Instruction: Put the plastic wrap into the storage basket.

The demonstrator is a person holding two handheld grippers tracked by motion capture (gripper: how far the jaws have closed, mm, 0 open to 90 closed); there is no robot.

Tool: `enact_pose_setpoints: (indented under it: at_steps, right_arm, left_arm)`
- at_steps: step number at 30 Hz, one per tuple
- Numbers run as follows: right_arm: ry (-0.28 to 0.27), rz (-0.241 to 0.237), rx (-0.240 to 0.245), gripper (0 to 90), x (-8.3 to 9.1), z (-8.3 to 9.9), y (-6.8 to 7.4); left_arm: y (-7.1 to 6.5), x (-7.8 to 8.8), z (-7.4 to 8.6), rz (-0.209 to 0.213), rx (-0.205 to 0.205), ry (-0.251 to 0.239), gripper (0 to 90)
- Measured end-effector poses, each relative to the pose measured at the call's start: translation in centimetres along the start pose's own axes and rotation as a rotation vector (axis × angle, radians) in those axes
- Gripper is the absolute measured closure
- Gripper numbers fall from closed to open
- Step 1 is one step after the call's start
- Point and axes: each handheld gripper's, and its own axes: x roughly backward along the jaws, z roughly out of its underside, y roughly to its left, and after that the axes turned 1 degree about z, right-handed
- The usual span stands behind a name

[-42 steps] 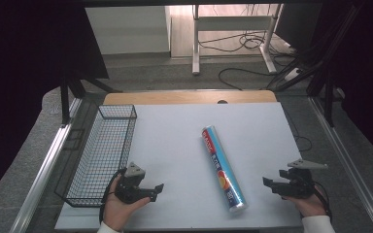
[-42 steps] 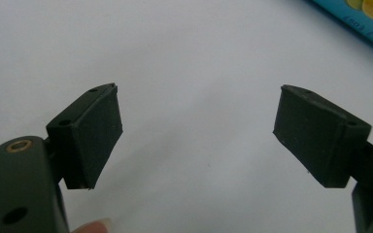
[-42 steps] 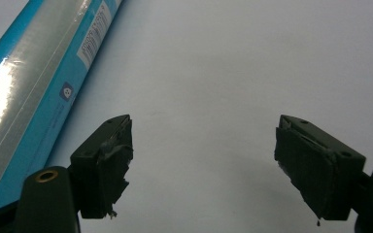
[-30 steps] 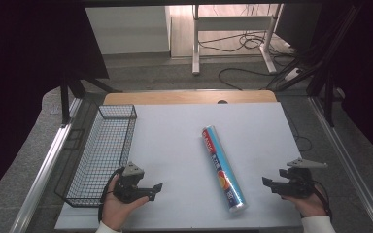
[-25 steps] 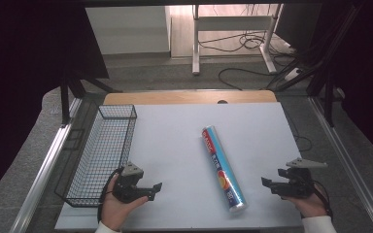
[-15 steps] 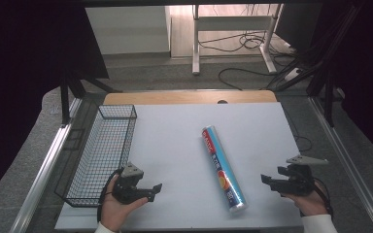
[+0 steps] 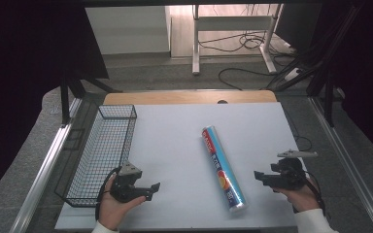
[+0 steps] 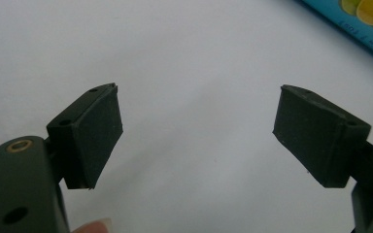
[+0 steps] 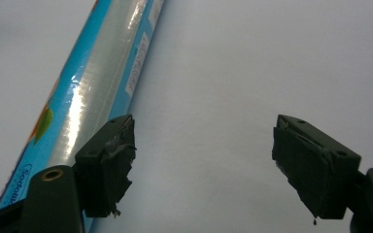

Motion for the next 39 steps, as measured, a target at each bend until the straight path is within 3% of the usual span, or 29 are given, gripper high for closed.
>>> enact_pose_setpoints:
  at_steps: [12, 17, 25, 26, 30, 39]
  right_arm:
    - [0.063, -0.018, 0.023, 21.7, -1.1, -2.9, 2.6]
    - [0.098, -0.026, 0.05, 21.9, -2.1, -4.4, 4.4]
    - [0.162, -0.029, 0.112, 21.7, -4.6, -6.4, 7.1]
    - [0.187, -0.026, 0.118, 21.4, -5.6, -6.7, 7.7]
    - [0.21, -0.026, 0.115, 20.9, -6.6, -6.9, 8.3]
    - [0.314, 0.023, 0.115, 19.1, -9.9, -6.7, 9.3]
  left_arm:
    - [0.1, 0.2, 0.2, -0.001, 0.005, -0.002, 17.6]
    - [0.1, 0.2, 0.2, 0.001, 0.004, -0.003, 17.6]
    - [0.2, 0.1, 0.2, -0.004, 0.002, -0.001, 17.5]
    - [0.2, 0.1, 0.3, -0.004, 0.002, 0.0, 17.5]
    - [0.2, 0.0, 0.3, -0.007, 0.001, 0.003, 17.4]
    - [0.1, 0.0, 0.3, -0.01, -0.008, 0.001, 17.4]
